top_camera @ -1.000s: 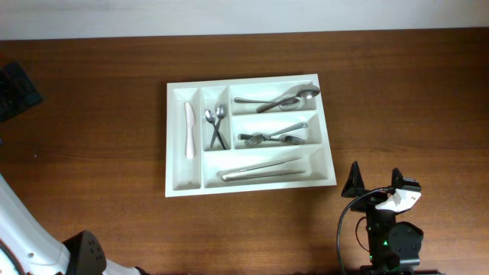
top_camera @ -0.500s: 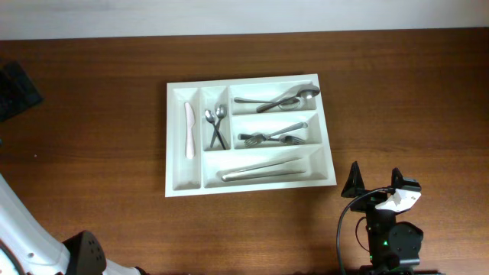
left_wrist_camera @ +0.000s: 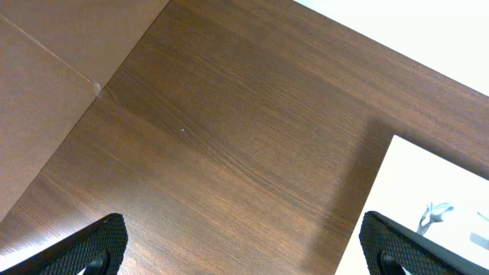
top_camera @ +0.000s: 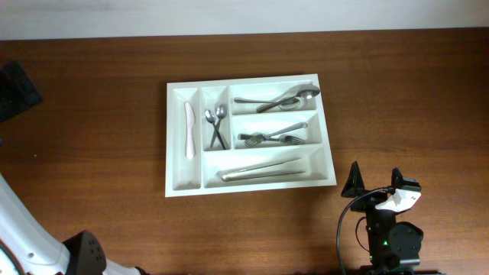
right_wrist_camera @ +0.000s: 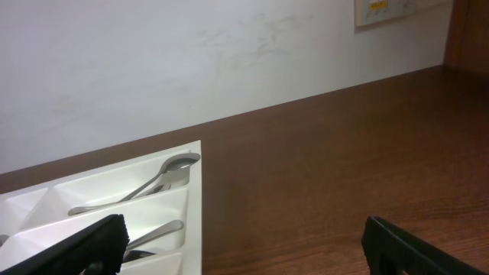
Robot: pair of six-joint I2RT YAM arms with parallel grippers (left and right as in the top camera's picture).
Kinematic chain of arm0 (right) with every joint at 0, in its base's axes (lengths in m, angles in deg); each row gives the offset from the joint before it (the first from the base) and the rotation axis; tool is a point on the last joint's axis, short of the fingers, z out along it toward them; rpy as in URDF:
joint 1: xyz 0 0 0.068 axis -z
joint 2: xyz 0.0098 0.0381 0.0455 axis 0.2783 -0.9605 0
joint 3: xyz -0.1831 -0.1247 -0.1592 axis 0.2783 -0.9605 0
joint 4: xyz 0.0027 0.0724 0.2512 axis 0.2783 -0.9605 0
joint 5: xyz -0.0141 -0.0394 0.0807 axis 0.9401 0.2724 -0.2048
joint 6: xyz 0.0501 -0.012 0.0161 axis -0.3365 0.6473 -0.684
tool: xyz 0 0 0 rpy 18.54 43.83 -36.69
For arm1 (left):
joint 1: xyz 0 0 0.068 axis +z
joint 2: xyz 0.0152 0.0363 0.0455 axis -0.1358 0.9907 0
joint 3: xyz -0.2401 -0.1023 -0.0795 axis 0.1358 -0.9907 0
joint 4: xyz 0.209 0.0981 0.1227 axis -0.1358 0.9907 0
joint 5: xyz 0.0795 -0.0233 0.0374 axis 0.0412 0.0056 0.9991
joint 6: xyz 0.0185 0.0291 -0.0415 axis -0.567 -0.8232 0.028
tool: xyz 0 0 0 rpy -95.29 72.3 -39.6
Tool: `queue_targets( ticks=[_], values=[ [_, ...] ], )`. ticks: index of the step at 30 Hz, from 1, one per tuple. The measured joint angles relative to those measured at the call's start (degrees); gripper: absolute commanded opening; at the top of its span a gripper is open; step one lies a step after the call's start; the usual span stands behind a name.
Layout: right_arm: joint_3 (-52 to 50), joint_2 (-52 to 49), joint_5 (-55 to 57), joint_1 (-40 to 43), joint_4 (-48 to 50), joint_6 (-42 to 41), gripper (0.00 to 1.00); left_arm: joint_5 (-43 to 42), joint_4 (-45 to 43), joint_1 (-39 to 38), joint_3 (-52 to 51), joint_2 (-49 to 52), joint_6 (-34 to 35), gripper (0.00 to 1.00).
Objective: Pack container
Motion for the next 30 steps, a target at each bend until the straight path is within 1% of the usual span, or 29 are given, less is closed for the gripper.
queue_targets(
  ticks=[7,11,13,15,19,20,22,24,25,27,28,30],
  values=[
    [0.0,0.0,0.0,0.0,0.0,0.0,0.99,0.0,0.0,0.0,0.0,-0.3,0.0,0.99],
    [0.0,0.0,0.0,0.0,0.0,0.0,0.99,0.7,0.8,-0.4,-0.2,-3.1,0.0,0.99],
    [0.0,0.0,0.0,0.0,0.0,0.0,0.99,1.3,-2.8,-3.1,-2.6,-8.2,0.0,0.99],
    [0.0,0.0,-0.1,0.0,0.0,0.0,0.99,1.7,-11.4,-7.7,-8.1,-14.0,0.0,0.99],
    [0.0,0.1,-0.2,0.0,0.0,0.0,0.99,3.8,-28.0,-17.2,-23.9,-26.3,0.0,0.99],
    [0.0,0.0,-0.2,0.0,0.0,0.0,0.99,5.0,-34.1,-19.2,-30.3,-30.2,0.0,0.99],
    [0.0,0.1,-0.2,0.0,0.0,0.0,0.99,6.3,-40.9,-21.9,-41.8,-37.1,0.0,0.99],
    [0.0,0.1,-0.2,0.0,0.0,0.0,0.99,7.1,-46.0,-23.3,-52.8,-43.3,0.0,0.99],
    [0.0,0.1,-0.2,0.0,0.0,0.0,0.99,7.6,-49.1,-23.6,-61.2,-47.8,0.0,0.99],
    [0.0,0.2,-0.2,0.0,0.0,0.0,0.99,8.2,-53.9,-23.8,-72.3,-53.8,0.0,0.99],
    [0.0,0.2,-0.2,0.0,0.0,0.0,0.99,8.5,-56.9,-23.8,-81.7,-58.8,0.0,0.99],
    [0.0,0.2,-0.3,0.0,0.0,0.0,0.99,8.6,-62.2,-23.8,-91.1,-64.5,0.0,0.99]
  ],
)
